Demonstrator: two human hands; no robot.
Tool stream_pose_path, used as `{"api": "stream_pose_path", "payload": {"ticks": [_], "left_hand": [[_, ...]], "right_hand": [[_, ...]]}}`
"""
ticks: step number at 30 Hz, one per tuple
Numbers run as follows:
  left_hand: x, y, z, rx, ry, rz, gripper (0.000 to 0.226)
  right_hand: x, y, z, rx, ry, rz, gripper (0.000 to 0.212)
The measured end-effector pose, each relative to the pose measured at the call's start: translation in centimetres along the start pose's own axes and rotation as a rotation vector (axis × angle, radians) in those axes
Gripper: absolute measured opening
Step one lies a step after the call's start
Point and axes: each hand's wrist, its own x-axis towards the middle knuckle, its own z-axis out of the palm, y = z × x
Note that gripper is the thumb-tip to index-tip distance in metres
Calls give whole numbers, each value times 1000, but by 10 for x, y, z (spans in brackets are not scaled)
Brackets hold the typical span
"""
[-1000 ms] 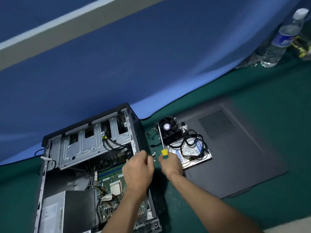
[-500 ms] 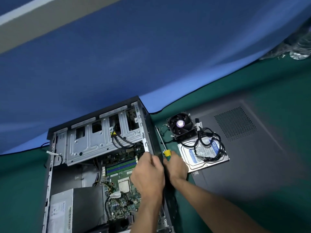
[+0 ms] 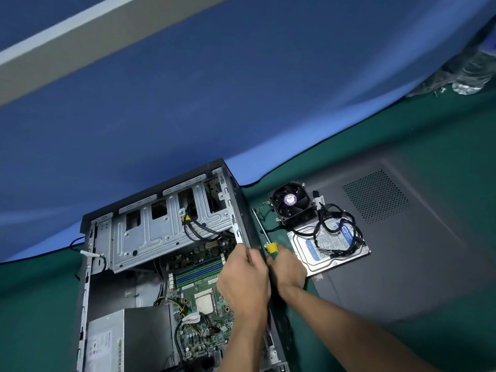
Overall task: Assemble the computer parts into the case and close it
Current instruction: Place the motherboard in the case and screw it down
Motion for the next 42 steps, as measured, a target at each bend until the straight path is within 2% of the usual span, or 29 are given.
{"api": "stream_pose_path", "payload": {"ticks": [6, 11, 14, 17, 20, 22, 24, 28, 31, 35, 37, 40, 42], "left_hand": [[-1, -2, -2, 21, -4, -2, 45], [-4, 5, -8, 48, 46, 258, 21], [-5, 6, -12, 94, 45, 309, 12], [-2, 7, -17, 216, 1, 334, 24], [12, 17, -28, 248, -197, 279, 39], [20, 26, -37, 71, -402, 253, 43], [28, 34, -47, -91, -536, 221, 44], [32, 40, -67, -246, -711, 109, 46], [33, 41, -78, -463, -761, 13, 41], [40, 41, -93, -743, -616, -87, 25], [47, 40, -102, -926, -510, -215, 19], [58, 36, -113, -1212, -380, -429, 23], [65, 31, -117, -1352, -335, -533, 25]], "right_hand": [[-11, 8, -16, 247, 27, -32, 17], [-17, 14, -54, 352, -16, -216, 15], [-18, 9, -80, 410, -37, -301, 16], [-22, 4, -101, 445, -61, -380, 16], [-29, -4, -114, 496, -104, -452, 15], [-35, -12, -120, 547, -152, -478, 14], [-40, -21, -125, 596, -192, -506, 13], [-49, -32, -133, 662, -247, -550, 19], [-55, -36, -138, 692, -246, -553, 17], [-56, -38, -145, 467, -114, -568, 28], [-56, -39, -151, 322, -109, -616, 22], [-57, -39, -162, 131, -115, -770, 17], [-59, -41, -167, -15, -53, -881, 17]]}}
